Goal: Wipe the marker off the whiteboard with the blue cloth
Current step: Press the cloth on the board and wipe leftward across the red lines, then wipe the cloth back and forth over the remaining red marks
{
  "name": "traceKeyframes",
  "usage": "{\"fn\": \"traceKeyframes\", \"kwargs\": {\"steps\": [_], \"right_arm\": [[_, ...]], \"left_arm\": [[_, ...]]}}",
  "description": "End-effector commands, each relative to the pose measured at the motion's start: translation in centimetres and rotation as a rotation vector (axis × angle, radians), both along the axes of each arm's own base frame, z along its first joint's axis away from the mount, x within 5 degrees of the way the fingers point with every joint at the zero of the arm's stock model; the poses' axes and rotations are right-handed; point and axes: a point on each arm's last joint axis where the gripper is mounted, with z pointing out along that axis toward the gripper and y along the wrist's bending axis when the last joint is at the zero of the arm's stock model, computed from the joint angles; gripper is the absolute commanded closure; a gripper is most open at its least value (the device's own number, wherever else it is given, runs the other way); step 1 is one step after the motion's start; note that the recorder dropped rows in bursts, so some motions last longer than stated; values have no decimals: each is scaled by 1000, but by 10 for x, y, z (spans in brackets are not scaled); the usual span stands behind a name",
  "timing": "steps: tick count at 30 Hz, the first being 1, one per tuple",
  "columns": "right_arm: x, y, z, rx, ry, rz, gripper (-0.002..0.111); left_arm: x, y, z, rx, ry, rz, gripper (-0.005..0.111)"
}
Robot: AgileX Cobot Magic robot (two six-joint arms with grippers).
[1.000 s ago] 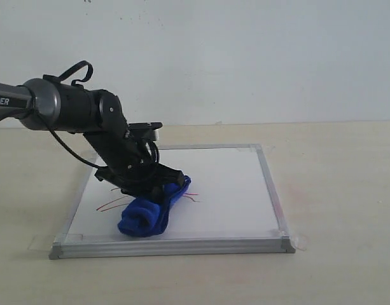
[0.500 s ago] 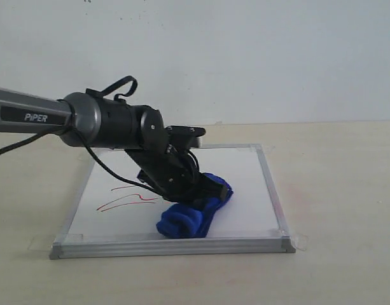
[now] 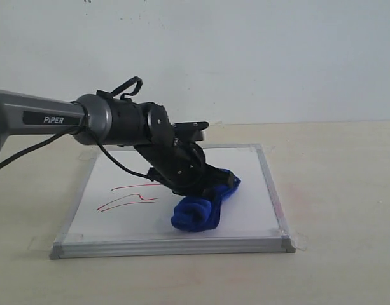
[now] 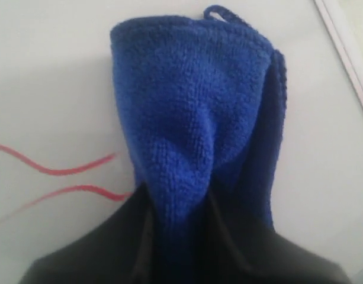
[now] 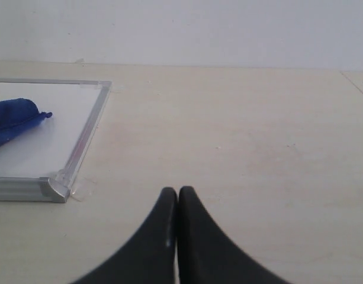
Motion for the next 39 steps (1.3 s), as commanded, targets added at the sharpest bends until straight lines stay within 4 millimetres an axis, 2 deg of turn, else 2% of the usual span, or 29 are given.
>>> {"fn": "traceKeyframes", "kwargs": {"steps": [1, 8, 11, 13, 16, 19, 22, 25, 26, 28, 30, 34, 38, 39], "right_arm": [[0, 0, 1, 0, -8, -5, 108], [0, 0, 1, 0, -8, -5, 108], [0, 0, 1, 0, -8, -5, 108], [0, 0, 1, 0, -8, -5, 108], [0, 0, 1, 0, -8, -5, 108], [0, 0, 1, 0, -8, -5, 108], [0, 0, 1, 0, -8, -5, 108], [0, 0, 1, 0, -8, -5, 108], [0, 0, 1, 0, -8, -5, 108], [0, 0, 1, 0, -8, -5, 108], [0, 0, 1, 0, -8, -5, 108], [0, 0, 1, 0, -8, -5, 108], [0, 0, 1, 0, -8, -5, 108], [0, 0, 1, 0, -8, -5, 108]], "left_arm": [[18, 49, -14, 52, 3, 81, 103], [30, 124, -4, 102, 54, 181, 103], [30, 134, -4, 91, 81, 209, 103], [29, 133, -5, 91, 91, 206, 103], [26, 116, -4, 68, 97, 180, 103], [21, 88, -3, 37, 90, 131, 103], [15, 57, -2, 0, 66, 76, 103], [3, 13, 1, -17, 10, -10, 103], [2, 4, 1, -14, -18, -25, 103], [4, 0, 3, 5, -78, -38, 103], [10, 9, 3, 42, -130, -42, 103], [27, 42, 5, 42, -158, 92, 103], [38, 93, 2, 72, -115, 193, 103], [39, 98, 2, 75, -102, 200, 103]]}}
